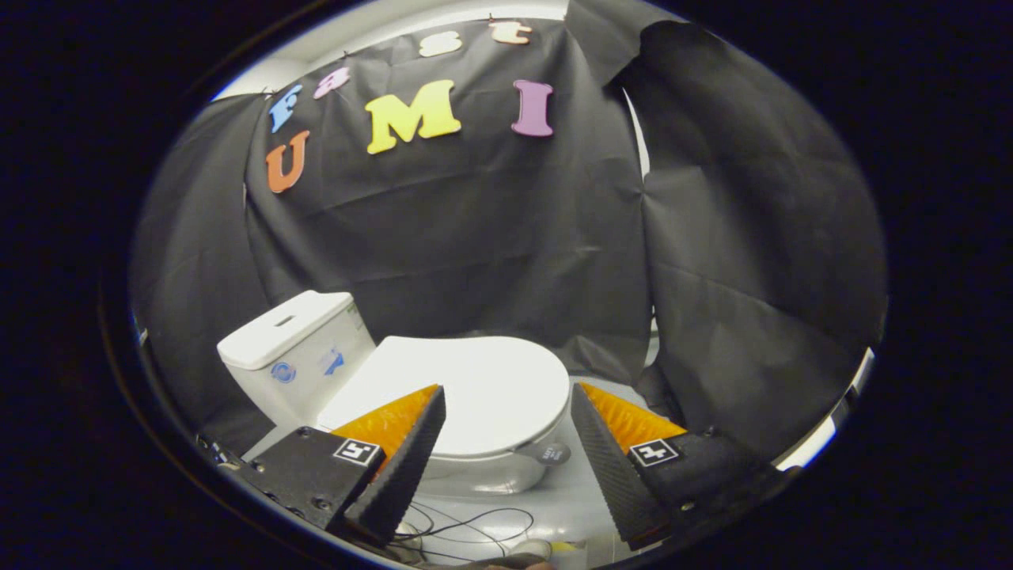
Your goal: Open the toilet lid.
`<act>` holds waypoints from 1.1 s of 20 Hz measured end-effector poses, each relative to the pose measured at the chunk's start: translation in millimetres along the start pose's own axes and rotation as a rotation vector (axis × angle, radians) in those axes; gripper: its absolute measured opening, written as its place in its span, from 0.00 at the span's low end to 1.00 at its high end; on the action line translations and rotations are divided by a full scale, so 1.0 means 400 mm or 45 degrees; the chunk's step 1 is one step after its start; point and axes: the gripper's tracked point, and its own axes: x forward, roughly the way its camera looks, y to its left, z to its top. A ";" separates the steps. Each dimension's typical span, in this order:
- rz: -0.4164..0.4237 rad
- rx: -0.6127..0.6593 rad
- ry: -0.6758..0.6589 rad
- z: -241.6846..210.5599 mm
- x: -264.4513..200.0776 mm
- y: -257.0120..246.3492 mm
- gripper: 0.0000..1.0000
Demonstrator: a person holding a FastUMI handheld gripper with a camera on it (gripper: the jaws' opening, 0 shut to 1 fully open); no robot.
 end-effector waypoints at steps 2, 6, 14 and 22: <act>-0.016 0.056 0.087 -0.038 0.033 -0.009 0.99; 0.018 0.128 0.274 -0.135 0.076 0.011 0.99; -0.018 0.391 0.426 -0.241 0.180 -0.056 0.98; -0.017 0.656 0.581 -0.321 0.265 -0.126 0.97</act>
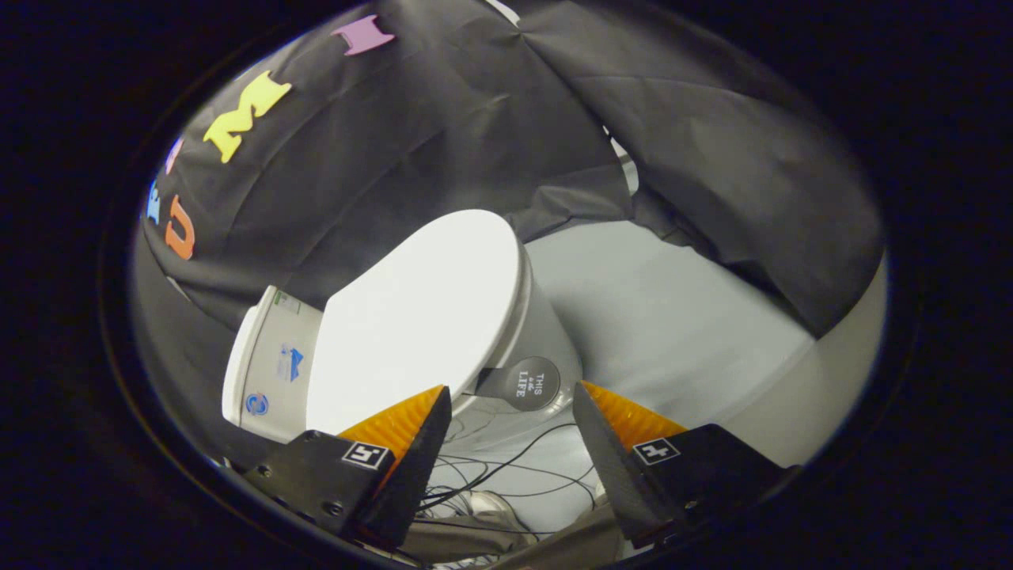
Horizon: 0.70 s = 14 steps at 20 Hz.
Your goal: Open the toilet lid.
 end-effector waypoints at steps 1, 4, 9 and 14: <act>0.003 0.030 0.007 0.001 0.012 -0.008 0.97; 0.026 0.105 0.031 0.003 0.045 -0.020 0.97; 0.082 0.252 0.065 0.002 0.068 -0.039 0.93; 0.199 0.368 0.085 -0.007 0.077 -0.016 0.76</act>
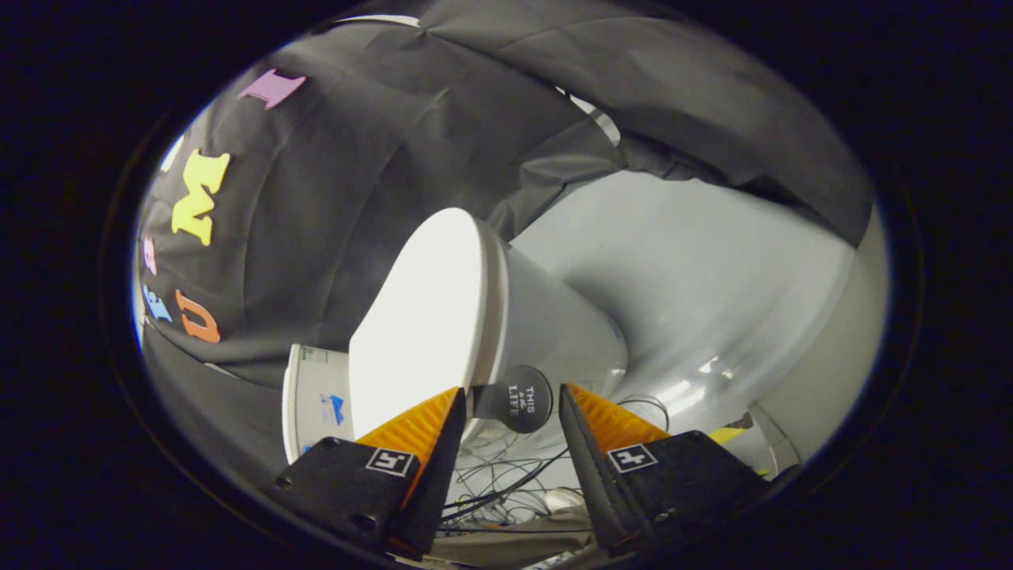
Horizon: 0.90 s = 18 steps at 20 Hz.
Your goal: Open the toilet lid.
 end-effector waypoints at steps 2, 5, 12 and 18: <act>0.065 0.041 0.012 -0.001 0.002 0.012 0.68; 0.117 0.103 0.012 0.000 0.002 0.017 0.61; 0.103 0.171 -0.037 0.015 -0.004 0.004 0.19; 0.023 0.214 -0.064 0.021 -0.006 0.020 0.12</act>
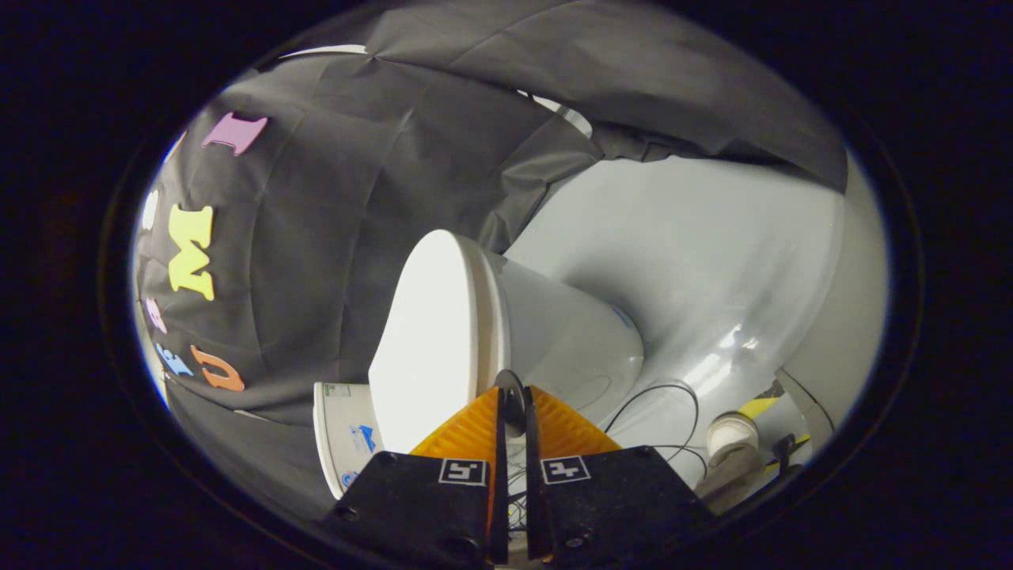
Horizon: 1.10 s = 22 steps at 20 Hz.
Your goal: Open the toilet lid.
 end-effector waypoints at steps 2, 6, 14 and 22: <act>-0.028 0.011 -0.001 -0.002 0.002 0.003 0.10; -0.120 -0.102 0.000 -0.003 -0.016 0.034 0.09; -0.170 -0.286 -0.053 0.005 -0.084 0.161 0.09; -0.121 -0.329 -0.087 -0.003 -0.142 0.246 0.09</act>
